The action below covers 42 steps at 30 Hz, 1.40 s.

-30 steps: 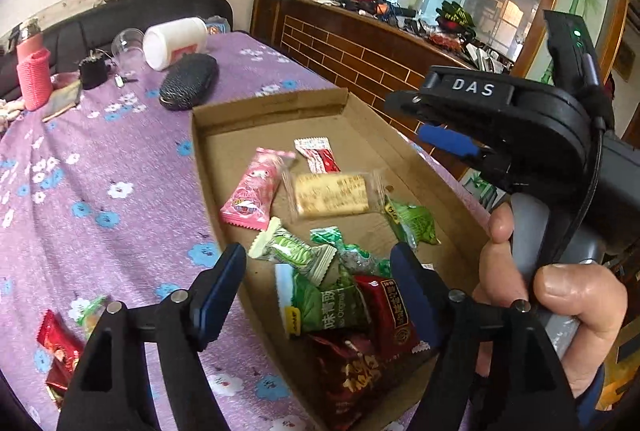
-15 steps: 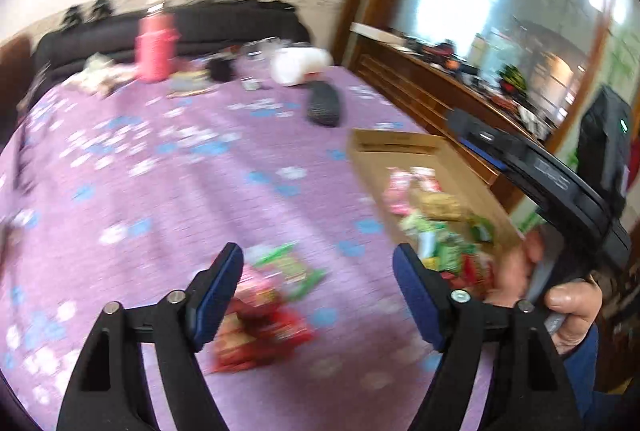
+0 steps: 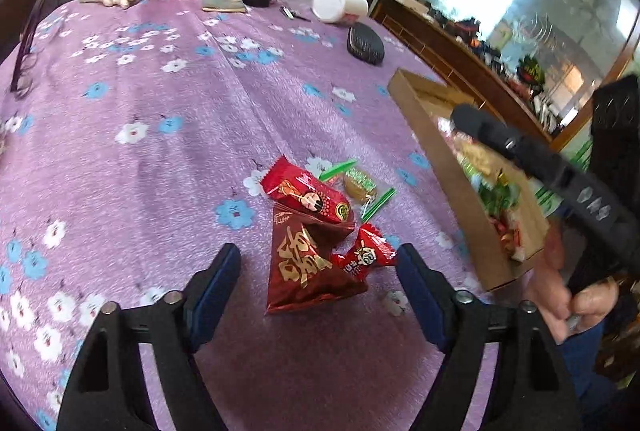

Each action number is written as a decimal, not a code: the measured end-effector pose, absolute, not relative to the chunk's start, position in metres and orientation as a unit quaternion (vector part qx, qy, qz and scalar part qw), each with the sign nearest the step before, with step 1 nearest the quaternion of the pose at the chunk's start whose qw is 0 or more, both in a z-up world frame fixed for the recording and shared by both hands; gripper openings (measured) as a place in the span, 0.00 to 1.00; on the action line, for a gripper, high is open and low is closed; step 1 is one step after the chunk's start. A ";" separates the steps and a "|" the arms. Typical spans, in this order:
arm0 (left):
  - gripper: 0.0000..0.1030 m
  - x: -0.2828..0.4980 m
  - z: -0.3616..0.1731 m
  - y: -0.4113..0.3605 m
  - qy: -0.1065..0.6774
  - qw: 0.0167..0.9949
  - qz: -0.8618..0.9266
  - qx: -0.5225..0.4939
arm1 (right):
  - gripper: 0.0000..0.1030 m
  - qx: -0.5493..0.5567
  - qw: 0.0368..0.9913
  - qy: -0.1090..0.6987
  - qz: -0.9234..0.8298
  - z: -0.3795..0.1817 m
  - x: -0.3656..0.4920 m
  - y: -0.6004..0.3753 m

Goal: Organize snacks
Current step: 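Move both tools back over the snack pile, then grasp the red gold-text packet with the left gripper while the right grasps a red packet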

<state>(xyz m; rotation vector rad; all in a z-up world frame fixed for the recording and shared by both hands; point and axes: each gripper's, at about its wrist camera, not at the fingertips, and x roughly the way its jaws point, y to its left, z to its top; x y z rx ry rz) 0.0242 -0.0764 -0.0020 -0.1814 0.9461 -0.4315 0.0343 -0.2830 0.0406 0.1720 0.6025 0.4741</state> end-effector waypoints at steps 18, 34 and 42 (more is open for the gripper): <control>0.22 0.032 -0.002 -0.030 0.404 0.900 -0.119 -0.111 | 0.28 0.008 0.850 0.423 0.313 0.005 0.036 -0.231; 0.42 0.041 -0.008 -0.050 0.419 0.898 -0.117 -0.068 | 0.29 -0.061 0.852 0.437 0.283 -0.012 0.035 -0.209; 0.23 0.041 -0.005 -0.055 0.407 0.901 -0.135 -0.062 | 0.15 -0.054 0.862 0.412 0.291 -0.006 0.031 -0.211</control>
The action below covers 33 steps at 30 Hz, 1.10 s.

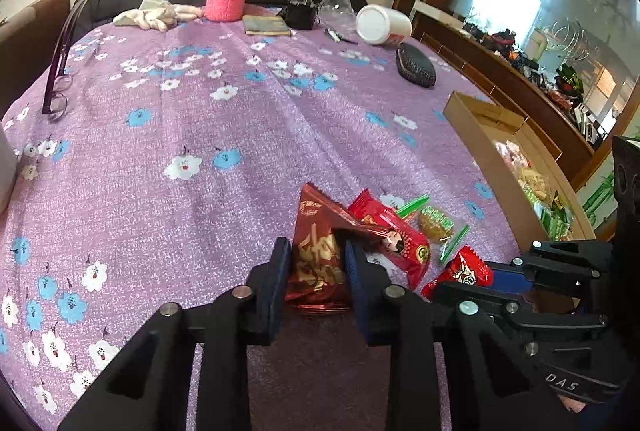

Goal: Organize snacks
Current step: 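Grasp the red gold-text packet with the left gripper while the right grasps a red packet, then hold both red packets above the pile with both grippers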

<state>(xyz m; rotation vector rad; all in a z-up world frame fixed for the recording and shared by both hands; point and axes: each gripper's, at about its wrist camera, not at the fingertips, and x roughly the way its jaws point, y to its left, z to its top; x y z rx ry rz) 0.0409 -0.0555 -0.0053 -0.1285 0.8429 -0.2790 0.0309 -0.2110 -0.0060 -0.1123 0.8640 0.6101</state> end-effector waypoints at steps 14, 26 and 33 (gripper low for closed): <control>0.37 0.042 -0.005 -0.056 0.411 0.901 -0.124 -0.060 | 0.15 -0.020 0.876 0.392 0.281 0.005 0.033 -0.225; 0.46 0.060 -0.010 -0.087 0.437 0.891 -0.124 0.025 | 0.15 -0.002 0.880 0.388 0.274 0.009 0.036 -0.234; 0.25 0.061 -0.007 -0.082 0.411 0.899 -0.149 -0.016 | 0.15 0.000 0.882 0.389 0.268 0.009 0.036 -0.235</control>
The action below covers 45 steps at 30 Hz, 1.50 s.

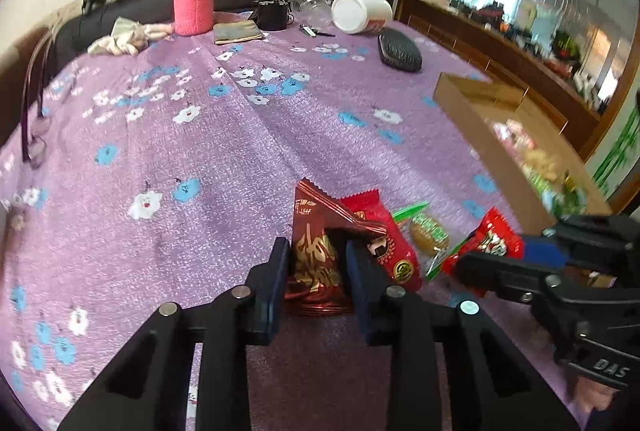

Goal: Organize snacks
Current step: 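Hold both red packets above the pile with both grippers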

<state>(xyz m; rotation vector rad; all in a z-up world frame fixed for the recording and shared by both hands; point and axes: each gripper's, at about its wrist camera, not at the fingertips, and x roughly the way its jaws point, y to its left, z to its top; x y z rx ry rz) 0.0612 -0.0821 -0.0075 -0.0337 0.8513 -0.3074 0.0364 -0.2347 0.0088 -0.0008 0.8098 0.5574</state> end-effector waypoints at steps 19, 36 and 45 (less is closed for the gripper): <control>0.23 0.041 0.017 -0.095 0.341 0.927 -0.159 0.007 | 0.15 0.032 0.896 0.369 0.245 0.018 0.040 -0.251; 0.23 0.030 0.023 -0.117 0.312 0.938 -0.137 0.070 | 0.15 0.107 0.903 0.353 0.221 0.028 0.049 -0.289; 0.23 0.023 0.042 -0.161 0.301 0.934 -0.160 0.113 | 0.15 0.175 0.909 0.325 0.193 0.042 0.049 -0.336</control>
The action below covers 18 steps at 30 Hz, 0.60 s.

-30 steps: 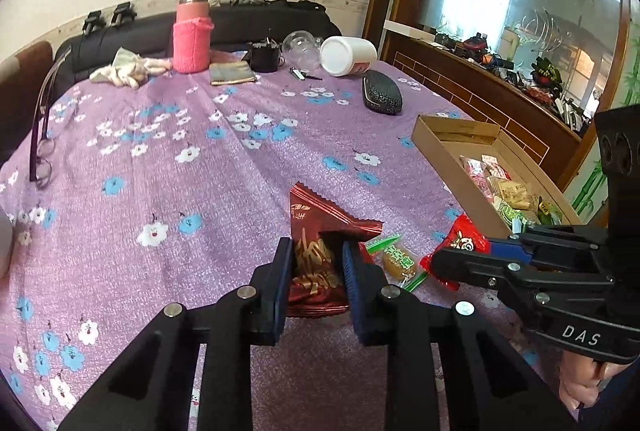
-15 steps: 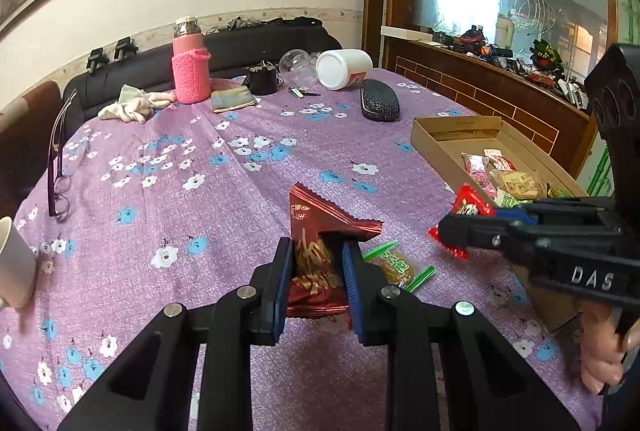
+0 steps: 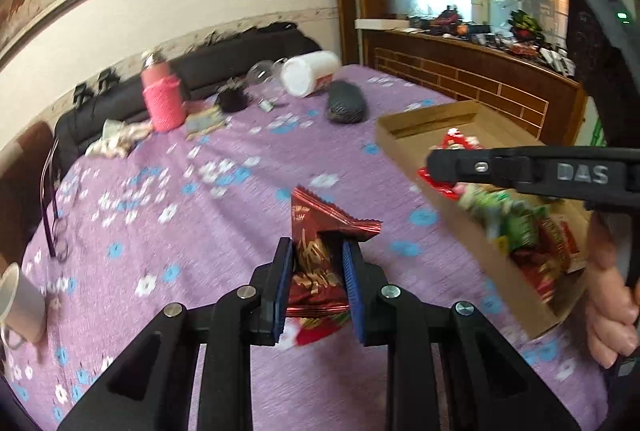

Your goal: Organize snacks

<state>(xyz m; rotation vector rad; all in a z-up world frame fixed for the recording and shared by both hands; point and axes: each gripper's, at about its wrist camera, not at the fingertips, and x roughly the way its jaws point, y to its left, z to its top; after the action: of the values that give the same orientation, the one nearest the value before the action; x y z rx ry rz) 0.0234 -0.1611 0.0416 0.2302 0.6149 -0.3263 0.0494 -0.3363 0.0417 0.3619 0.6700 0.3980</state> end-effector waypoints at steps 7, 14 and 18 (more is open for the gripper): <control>0.23 0.016 0.064 -0.223 0.288 0.925 -0.219 0.114 | 0.15 0.240 0.916 0.300 0.117 0.047 0.046 -0.399; 0.23 0.017 0.047 -0.277 0.332 0.896 -0.281 0.089 | 0.15 0.271 0.906 0.324 0.036 0.034 0.051 -0.439; 0.23 0.014 0.039 -0.278 0.349 0.887 -0.293 0.073 | 0.15 0.273 0.902 0.334 0.025 0.031 0.052 -0.443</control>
<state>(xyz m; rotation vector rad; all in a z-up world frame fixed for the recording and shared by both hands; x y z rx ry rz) 0.0145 -0.2780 0.0389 0.1513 0.7246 -0.6082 0.0523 -0.4434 0.0309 0.5651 0.6908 0.0512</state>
